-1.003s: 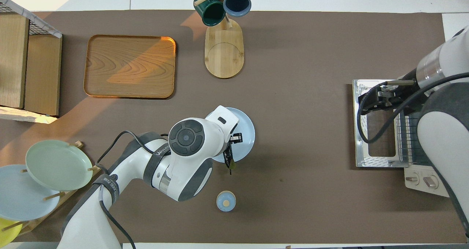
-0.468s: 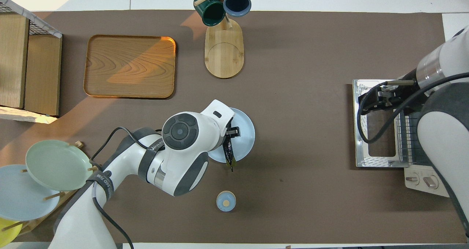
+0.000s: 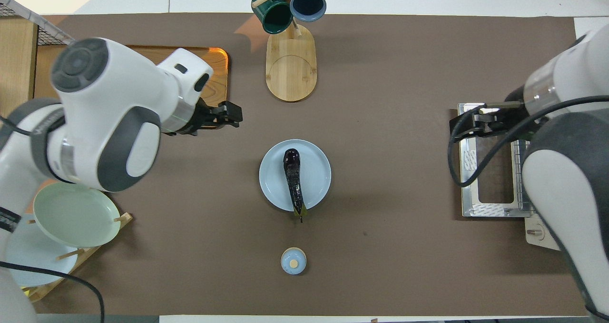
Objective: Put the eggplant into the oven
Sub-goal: 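Release the eggplant and withdraw the left gripper while the right gripper reaches the plate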
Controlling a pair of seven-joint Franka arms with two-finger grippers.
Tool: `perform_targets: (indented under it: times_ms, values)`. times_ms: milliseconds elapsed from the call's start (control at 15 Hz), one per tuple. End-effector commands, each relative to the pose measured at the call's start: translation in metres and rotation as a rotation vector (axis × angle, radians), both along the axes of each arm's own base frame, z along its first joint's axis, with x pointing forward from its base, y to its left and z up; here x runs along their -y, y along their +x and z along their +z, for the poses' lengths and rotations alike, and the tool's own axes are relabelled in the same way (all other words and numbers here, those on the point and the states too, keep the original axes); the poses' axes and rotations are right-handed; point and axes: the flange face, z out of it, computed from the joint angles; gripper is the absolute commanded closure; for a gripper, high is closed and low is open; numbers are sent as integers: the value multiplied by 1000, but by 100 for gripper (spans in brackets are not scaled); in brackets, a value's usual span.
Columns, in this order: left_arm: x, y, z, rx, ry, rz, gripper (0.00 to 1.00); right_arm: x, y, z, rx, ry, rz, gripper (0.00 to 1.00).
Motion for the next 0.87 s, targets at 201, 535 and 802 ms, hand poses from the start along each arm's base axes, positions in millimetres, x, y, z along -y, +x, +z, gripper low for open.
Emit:
perform_targets:
  times_ms: [201,535,802]
  values:
    - [-94,-10,72,13,96,-102,0,-198,-14,-50,24,12,-12,0]
    - [-110,-41,88,-48,144,-118,0,-320,-19,-148,76,31,14,0]
    - [-110,-44,91,-65,145,-120,0,-374,-27,-204,193,68,-22,0]
